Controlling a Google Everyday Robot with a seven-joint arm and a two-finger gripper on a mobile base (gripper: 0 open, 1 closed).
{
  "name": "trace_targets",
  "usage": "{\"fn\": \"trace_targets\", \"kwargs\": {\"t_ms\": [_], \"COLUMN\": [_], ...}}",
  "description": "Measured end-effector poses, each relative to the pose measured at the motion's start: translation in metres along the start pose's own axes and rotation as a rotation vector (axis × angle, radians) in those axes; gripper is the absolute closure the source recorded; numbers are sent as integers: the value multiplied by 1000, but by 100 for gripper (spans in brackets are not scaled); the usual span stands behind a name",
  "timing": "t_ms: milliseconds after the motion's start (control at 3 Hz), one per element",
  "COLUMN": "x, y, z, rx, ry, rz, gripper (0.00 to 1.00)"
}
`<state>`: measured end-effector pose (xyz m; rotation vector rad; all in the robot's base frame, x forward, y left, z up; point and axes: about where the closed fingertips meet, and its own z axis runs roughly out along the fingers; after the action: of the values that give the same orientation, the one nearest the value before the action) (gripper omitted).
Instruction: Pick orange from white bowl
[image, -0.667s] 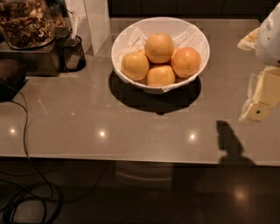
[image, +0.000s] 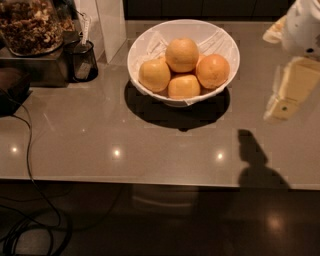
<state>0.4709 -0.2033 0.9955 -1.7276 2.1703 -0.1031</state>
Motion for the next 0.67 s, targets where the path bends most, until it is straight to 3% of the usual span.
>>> {"fn": "trace_targets", "kwargs": {"t_ms": [333, 667], "x": [-54, -72], "y": [-40, -48], "z": [-8, -21], "rx": [37, 74], "ry": [-41, -76], "rz": [-105, -124], "gripper": [0, 0]}}
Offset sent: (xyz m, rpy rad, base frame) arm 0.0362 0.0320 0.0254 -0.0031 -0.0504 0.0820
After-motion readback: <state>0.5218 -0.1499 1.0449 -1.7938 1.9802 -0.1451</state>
